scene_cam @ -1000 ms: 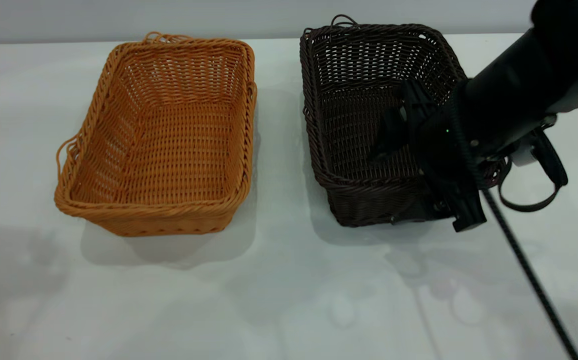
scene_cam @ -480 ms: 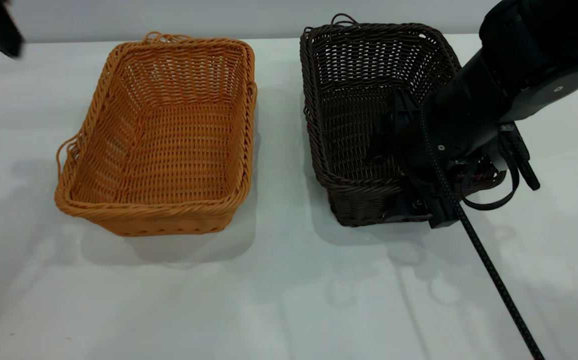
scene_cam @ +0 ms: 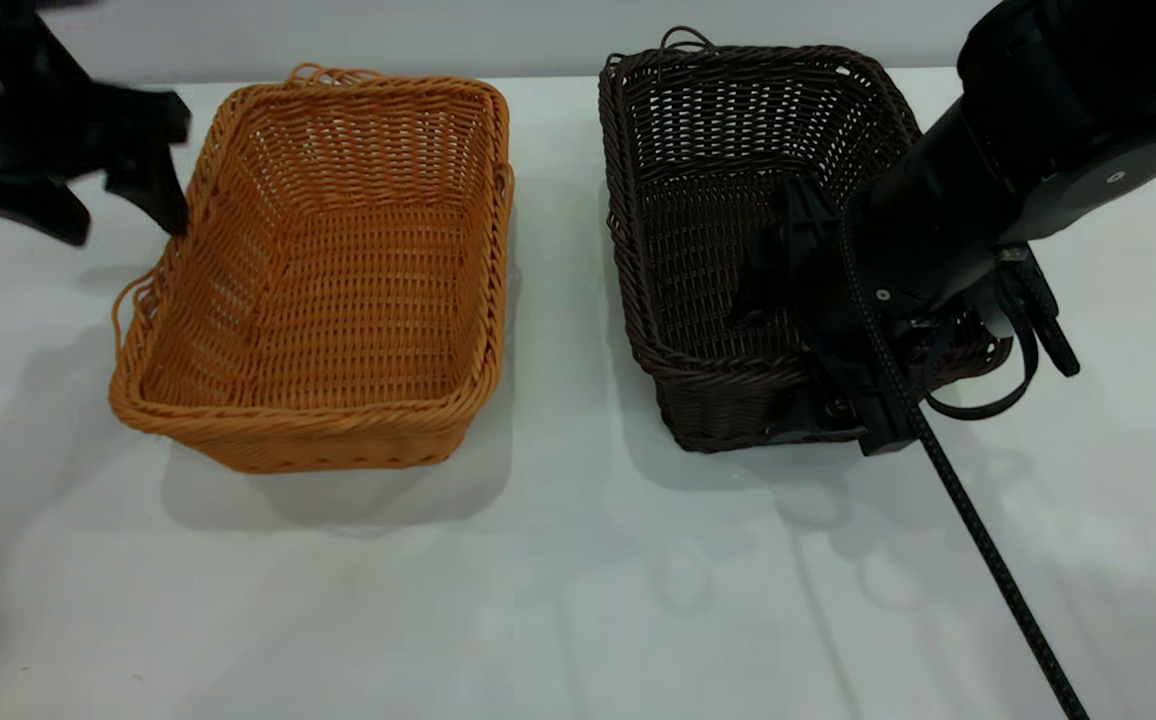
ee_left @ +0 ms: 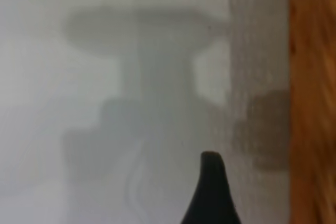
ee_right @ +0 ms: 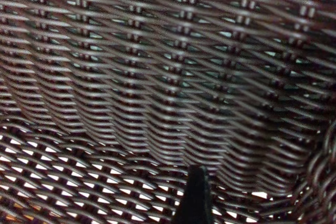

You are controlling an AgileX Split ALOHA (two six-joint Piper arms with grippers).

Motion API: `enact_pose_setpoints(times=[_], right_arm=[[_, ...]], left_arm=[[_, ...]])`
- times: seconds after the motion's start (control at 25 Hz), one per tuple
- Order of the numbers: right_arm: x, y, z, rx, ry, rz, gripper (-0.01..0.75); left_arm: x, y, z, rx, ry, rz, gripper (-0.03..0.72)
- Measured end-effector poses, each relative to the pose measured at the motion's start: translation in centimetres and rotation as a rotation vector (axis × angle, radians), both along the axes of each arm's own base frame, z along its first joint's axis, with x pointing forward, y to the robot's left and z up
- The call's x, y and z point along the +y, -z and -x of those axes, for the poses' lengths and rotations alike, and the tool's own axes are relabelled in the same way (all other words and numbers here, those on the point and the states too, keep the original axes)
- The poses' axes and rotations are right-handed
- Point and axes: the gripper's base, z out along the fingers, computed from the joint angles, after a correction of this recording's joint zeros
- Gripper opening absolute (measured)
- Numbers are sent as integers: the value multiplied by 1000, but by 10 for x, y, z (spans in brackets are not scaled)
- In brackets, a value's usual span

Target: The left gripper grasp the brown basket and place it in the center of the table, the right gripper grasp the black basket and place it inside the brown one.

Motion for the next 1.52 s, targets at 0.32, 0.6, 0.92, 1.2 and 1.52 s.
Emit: enact_pose_setpoints(times=[0.32,0.6,0.92,1.2,1.52], right_arm=[[0,4,1,2,-29,13,508],[0,5,1,2,-38,17,227],[-30,-28,-21,-124,-77,20,208],[-101,-81,-50,-338,-286,-68,207],[-137,-126,-68,-378,-700,-190,206]], left_arm=[[-18,52,-3,76,41,-11,482],[-21,55,-4,75,72,-20,167],[-22,52,-6,43,273,-82,87],[-51,48,-13,-133,730,-254,87],[-137,42,-7,-343,1358,-480,87]])
